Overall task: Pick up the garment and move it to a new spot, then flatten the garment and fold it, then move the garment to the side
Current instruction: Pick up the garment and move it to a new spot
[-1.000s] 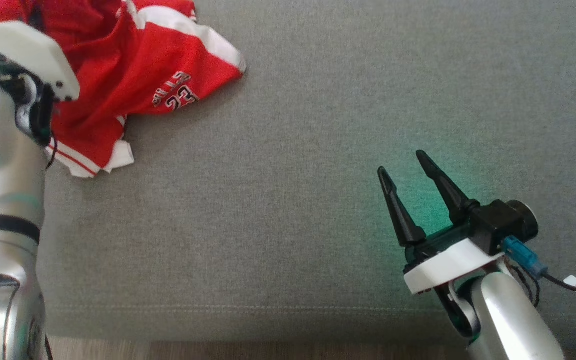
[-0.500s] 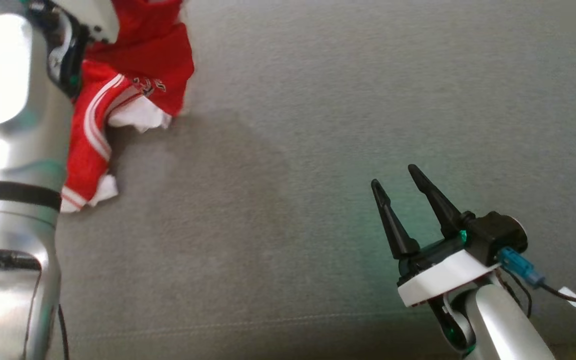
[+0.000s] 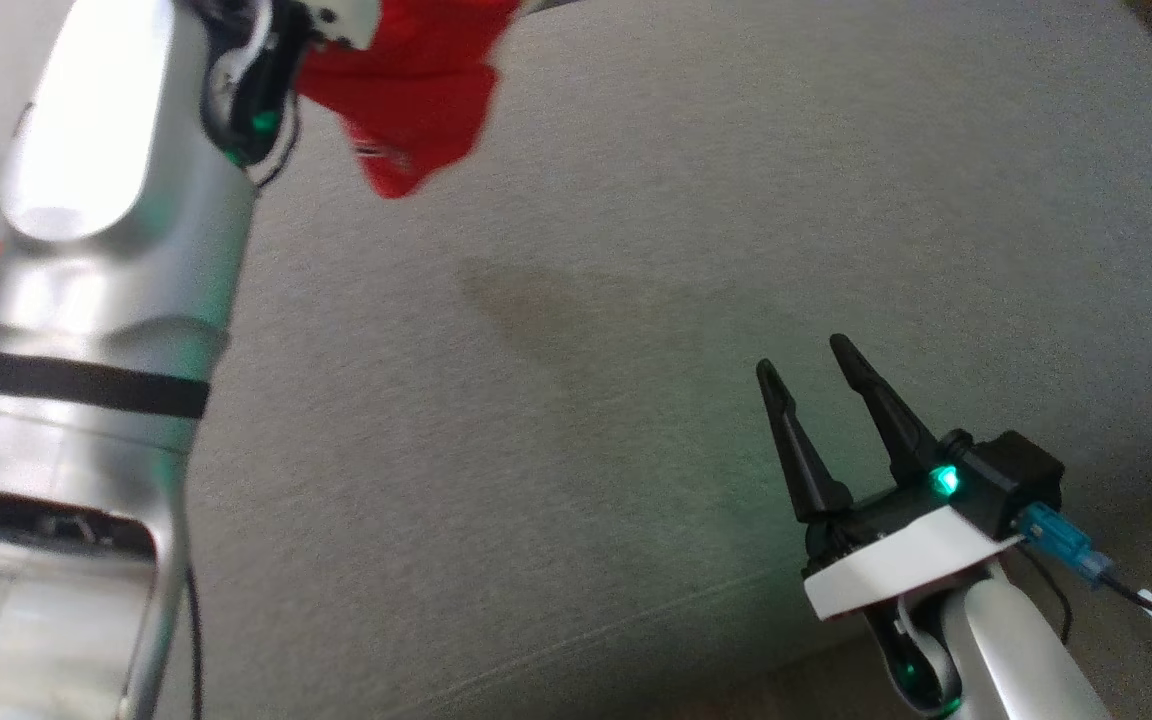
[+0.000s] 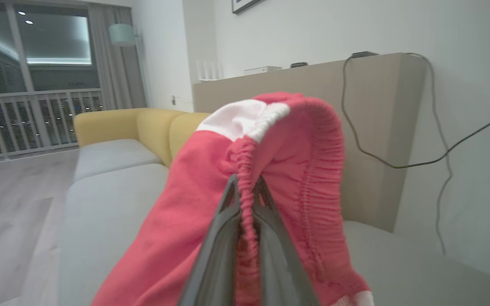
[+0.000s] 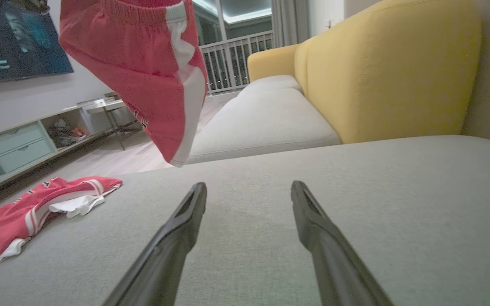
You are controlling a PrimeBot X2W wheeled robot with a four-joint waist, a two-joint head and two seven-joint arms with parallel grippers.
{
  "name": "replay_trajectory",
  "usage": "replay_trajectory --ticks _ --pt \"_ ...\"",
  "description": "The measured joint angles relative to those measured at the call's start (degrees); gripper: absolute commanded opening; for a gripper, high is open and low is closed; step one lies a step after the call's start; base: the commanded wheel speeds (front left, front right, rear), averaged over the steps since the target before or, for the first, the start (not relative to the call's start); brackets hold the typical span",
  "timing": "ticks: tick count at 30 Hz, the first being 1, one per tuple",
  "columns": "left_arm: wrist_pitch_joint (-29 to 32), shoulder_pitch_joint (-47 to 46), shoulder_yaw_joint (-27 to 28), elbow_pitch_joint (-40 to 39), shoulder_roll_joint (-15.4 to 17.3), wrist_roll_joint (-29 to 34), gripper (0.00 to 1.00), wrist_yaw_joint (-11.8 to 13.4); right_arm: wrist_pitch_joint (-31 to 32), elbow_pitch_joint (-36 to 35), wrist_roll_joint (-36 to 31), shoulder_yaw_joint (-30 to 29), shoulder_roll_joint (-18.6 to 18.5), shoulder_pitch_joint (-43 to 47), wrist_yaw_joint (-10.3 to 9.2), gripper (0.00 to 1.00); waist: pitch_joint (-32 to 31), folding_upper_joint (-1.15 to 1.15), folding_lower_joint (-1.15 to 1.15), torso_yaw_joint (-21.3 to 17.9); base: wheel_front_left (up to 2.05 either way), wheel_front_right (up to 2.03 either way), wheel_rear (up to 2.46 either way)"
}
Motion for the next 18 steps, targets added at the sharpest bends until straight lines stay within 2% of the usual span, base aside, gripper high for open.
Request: replay_trajectory --ticks 10,14,18 --pt "0.8 3.3 -3.8 -3.4 -4.9 -7.6 0.0 0.0 0.0 -1.3 1.8 0.5 0.0 0.0 0.0 1.0 0.1 0.0 0.0 -9.1 0.0 0.0 0.0" --pt "0.4 5.0 -4.4 -1.2 -5.4 -9.6 0.0 0.4 0.0 -1.4 2.3 0.5 0.0 -0.1 0.0 1.0 1.6 0.0 0.0 -10.6 0.0 0.0 0.0" --pt "-2.0 9.4 -4.5 2.5 -5.4 -11.0 0.0 2.3 0.0 -1.7 2.8 0.6 0.1 -0.3 0.0 1.0 3.8 0.0 0.0 -11.2 0.0 0.0 0.0"
